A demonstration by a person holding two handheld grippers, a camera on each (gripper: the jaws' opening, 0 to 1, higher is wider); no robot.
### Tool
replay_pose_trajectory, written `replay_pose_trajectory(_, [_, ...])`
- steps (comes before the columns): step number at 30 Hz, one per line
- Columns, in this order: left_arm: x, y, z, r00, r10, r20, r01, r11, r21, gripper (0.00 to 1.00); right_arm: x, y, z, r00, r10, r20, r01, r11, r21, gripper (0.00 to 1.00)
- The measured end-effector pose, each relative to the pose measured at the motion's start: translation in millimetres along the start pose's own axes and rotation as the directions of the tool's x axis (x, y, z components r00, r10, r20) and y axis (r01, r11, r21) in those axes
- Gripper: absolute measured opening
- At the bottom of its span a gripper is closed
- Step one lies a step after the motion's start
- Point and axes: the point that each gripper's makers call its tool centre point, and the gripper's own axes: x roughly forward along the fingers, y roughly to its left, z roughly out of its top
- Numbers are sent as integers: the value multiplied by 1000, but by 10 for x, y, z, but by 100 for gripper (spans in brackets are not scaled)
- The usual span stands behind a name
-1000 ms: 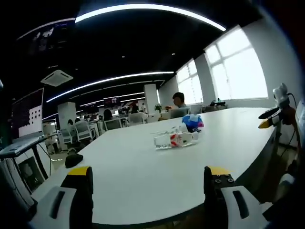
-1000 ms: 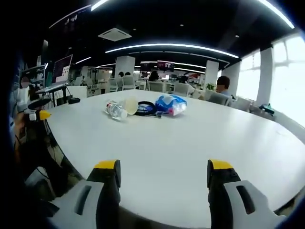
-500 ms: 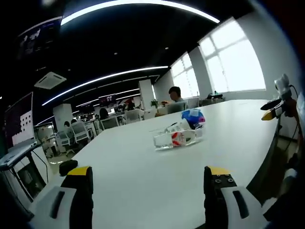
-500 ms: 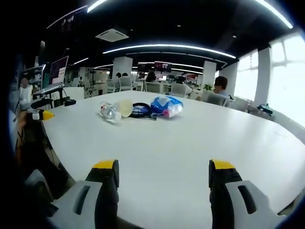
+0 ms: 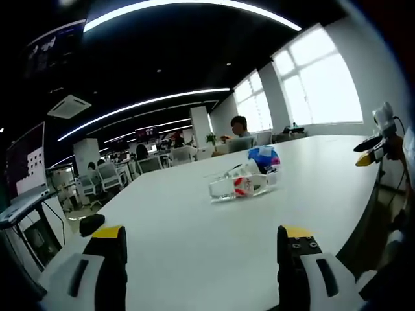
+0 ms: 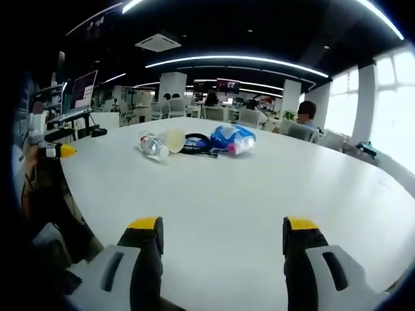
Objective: Arrange the tabletop items into an orderly group along one side of the table until the central work area is clear of visible clutter.
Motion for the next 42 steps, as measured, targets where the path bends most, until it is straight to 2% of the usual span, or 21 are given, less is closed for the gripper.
replay_pose_trajectory(2, [4,1,16,1000,-1,8,1,1000,0,95,11,19,-55,1000,-4,-31,3,999,-41,74])
replay_pose_trajectory(4, [8,-5,26,1000,-4,13,4,1000,-1,95,10,34,-59,999,-4,-33,2,999,-50,75])
replay_pose_trajectory(8, [28,-19,31,1000,0,14,0,1000,10,95,7,40,-23,1000,7,-12,-7,1000,-20,74])
replay_pose_trajectory(13, [33,-52,41,1000,-8,15,7,1000,21,95,6,24,-34,1000,1,-20,-1,1000,-18,73])
replay_pose_trajectory(19, [16,-84,145,998,2,59,-8,995,100,95,4,44,-35,1000,9,-18,-10,1000,-14,72])
replay_pose_trajectory(28, [21,-97,171,997,1,73,-10,993,118,94,17,43,-49,1000,9,-21,-9,1000,-4,71])
replay_pose_trajectory(31, [64,-110,85,1000,22,20,-26,973,228,94,28,44,-67,999,11,-30,-11,1000,-3,70])
replay_pose_trajectory(34, [91,-137,81,999,31,16,-34,960,277,93,37,54,-75,999,13,-35,-14,1000,-7,70])
replay_pose_trajectory(38, [105,-137,208,996,39,79,-62,949,308,92,49,59,-77,999,12,-38,-13,1000,-9,70])
replay_pose_trajectory(39, [102,-147,302,992,39,122,-80,934,349,92,52,57,-81,999,10,-41,-11,1000,-7,70])
replay_pose_trajectory(42, [112,-157,358,988,45,145,-99,915,392,92,60,62,-84,999,11,-42,-12,1000,-6,69])
